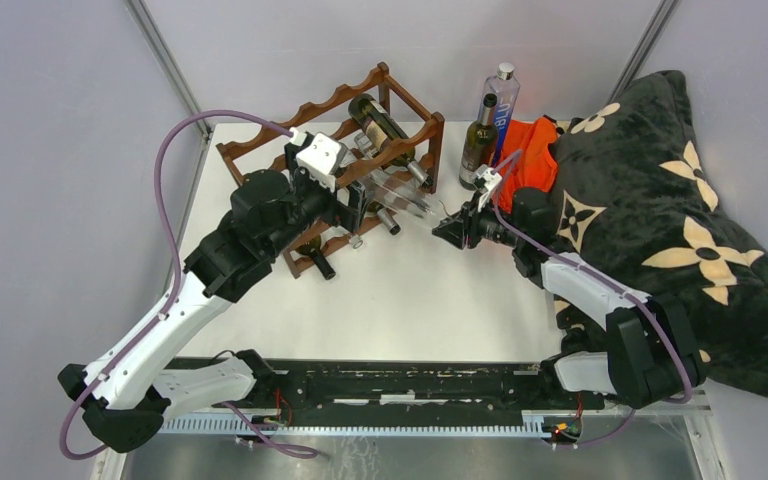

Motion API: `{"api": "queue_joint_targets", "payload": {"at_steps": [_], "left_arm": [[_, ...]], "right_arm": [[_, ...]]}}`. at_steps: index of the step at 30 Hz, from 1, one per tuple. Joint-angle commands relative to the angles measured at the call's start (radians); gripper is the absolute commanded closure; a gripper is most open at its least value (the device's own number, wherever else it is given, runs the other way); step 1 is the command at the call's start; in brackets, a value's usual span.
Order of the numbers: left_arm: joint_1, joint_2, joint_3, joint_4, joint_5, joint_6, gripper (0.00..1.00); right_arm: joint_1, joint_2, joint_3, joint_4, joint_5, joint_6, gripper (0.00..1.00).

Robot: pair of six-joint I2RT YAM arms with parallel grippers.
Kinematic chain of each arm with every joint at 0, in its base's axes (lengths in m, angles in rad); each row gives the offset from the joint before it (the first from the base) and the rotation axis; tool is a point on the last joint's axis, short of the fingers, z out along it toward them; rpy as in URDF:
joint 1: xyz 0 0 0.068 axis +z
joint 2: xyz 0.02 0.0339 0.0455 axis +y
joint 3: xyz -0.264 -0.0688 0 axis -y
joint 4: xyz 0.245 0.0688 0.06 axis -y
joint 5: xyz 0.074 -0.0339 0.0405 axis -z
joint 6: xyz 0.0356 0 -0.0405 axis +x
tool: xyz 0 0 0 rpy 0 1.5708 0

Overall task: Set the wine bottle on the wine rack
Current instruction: Place the wine bottle in the wine rack.

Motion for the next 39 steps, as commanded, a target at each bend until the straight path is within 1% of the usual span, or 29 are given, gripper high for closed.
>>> {"api": "queue_joint_targets", "payload": {"at_steps": [1,5,9,17,21,31,32,39], "left_arm": [[0.005,-0.012,-0.002,0.03,-0.021,0.034,0.0],[0.005,-0.021,-0.005,0.021,-0.027,0.031,0.0],[0.005,-0.028,-0.006,0.012,-0.04,0.027,0.0],[0.005,-0.043,-0.023,0.003,-0.062,0.002,0.0],[0.005,-0.049,-0.03,-0.006,-0.071,-0.003,0.0],[0.005,-0.056,-0.047,-0.008,-0.093,-0.014,0.0],[0.005,-0.056,-0.048,-0.007,-0.095,-0.017,0.0],[0.005,-0.049,-0.055,-0.006,-0.111,-0.033,0.0]], "right_arm": [[0.054,0.015,0.081,0.127,0.137,-0.011,1.0],[0.103,0.036,0.091,0.196,0.244,-0.002,1.0],[0.148,0.098,0.151,0.219,0.294,0.013,1.0],[0.241,0.231,0.298,0.198,0.427,0.028,1.0],[0.261,0.277,0.334,0.211,0.474,0.054,1.0],[0.282,0.338,0.342,0.321,0.514,0.112,1.0],[0.286,0.344,0.353,0.308,0.538,0.118,1.0],[0.292,0.394,0.402,0.319,0.55,0.131,1.0]]}}
